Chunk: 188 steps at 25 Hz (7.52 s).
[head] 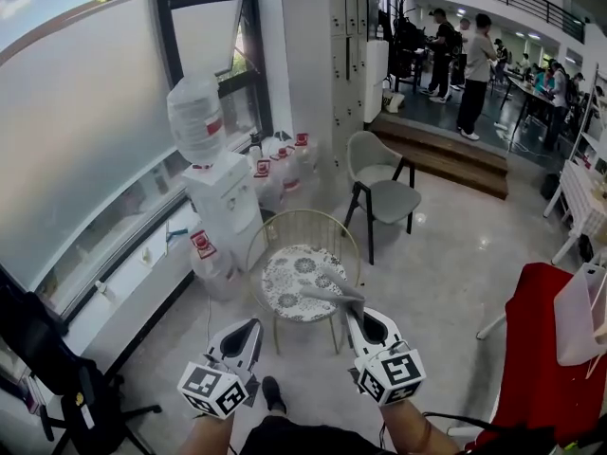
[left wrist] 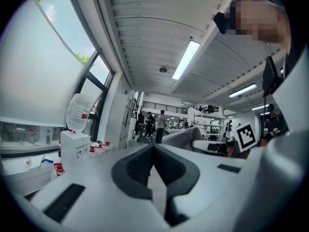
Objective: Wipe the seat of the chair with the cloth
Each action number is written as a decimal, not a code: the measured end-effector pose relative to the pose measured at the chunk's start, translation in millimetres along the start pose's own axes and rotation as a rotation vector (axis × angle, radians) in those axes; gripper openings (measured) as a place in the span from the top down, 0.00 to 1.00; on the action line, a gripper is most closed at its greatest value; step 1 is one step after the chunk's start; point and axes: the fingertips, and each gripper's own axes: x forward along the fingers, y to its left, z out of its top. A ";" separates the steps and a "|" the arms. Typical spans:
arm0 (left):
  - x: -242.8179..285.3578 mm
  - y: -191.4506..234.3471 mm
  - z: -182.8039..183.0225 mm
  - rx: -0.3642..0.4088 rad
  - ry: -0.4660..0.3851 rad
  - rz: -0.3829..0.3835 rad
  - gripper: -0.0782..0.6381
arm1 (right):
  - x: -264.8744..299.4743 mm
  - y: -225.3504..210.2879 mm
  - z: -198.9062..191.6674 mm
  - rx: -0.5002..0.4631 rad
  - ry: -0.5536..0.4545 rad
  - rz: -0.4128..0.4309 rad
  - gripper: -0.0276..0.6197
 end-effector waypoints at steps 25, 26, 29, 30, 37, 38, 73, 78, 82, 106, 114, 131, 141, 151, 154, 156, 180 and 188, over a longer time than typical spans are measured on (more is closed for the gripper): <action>96.4 191.8 24.6 -0.048 -0.026 -0.073 0.88 | 212.9 8.9 -6.4 -0.046 0.052 -0.076 0.92; 99.7 198.7 25.3 -0.048 -0.025 -0.080 0.88 | 220.0 9.4 -9.2 -0.043 0.057 -0.084 0.92; 107.8 219.9 25.4 -0.048 -0.023 -0.110 0.88 | 241.5 12.8 -17.0 -0.035 0.072 -0.107 0.92; 109.7 227.3 25.3 -0.051 -0.022 -0.117 0.88 | 248.5 14.9 -18.5 -0.034 0.076 -0.113 0.92; 124.7 266.6 21.1 -0.075 -0.009 -0.138 0.88 | 288.7 24.2 -22.6 -0.039 0.090 -0.136 0.92; 127.4 270.6 18.2 -0.082 -0.003 -0.138 0.88 | 292.5 24.0 -25.9 -0.035 0.095 -0.138 0.92; 302.0 362.0 -172.6 -0.225 0.268 0.079 0.88 | 487.4 -105.0 -268.6 0.148 0.385 0.067 0.92; 309.1 371.4 -208.1 -0.251 0.314 0.118 0.88 | 501.3 -104.7 -319.7 0.165 0.455 0.089 0.92; 317.0 374.6 -236.1 -0.254 0.346 0.122 0.88 | 513.4 -106.8 -358.6 0.186 0.491 0.100 0.92; 352.2 397.3 -347.1 -0.321 0.463 0.180 0.88 | 574.2 -160.3 -524.0 0.255 0.663 0.039 0.92; 363.4 387.2 -357.6 -0.321 0.481 0.157 0.88 | 566.6 -194.7 -540.5 0.286 0.679 -0.036 0.92; 390.4 357.7 -364.8 -0.309 0.498 0.080 0.88 | 520.9 -276.9 -544.3 0.306 0.682 -0.217 0.92; 400.0 336.5 -364.1 -0.292 0.513 0.033 0.88 | 476.0 -330.3 -541.7 0.306 0.697 -0.361 0.92; 403.9 317.7 -357.9 -0.271 0.517 -0.011 0.88 | 434.6 -361.2 -531.1 0.271 0.711 -0.460 0.92; 401.2 314.9 -355.4 -0.267 0.515 -0.015 0.88 | 422.6 -364.3 -524.4 0.248 0.711 -0.471 0.92; 398.1 314.3 -353.5 -0.265 0.513 -0.015 0.88 | 415.3 -364.3 -518.0 0.236 0.706 -0.474 0.92; 358.0 308.6 -342.9 -0.270 0.489 -0.035 0.88 | 345.6 -356.4 -513.5 0.068 0.797 -0.671 0.92; 346.0 326.0 -360.1 -0.274 0.517 0.015 0.88 | 366.5 -326.3 -562.8 0.113 0.877 -0.574 0.92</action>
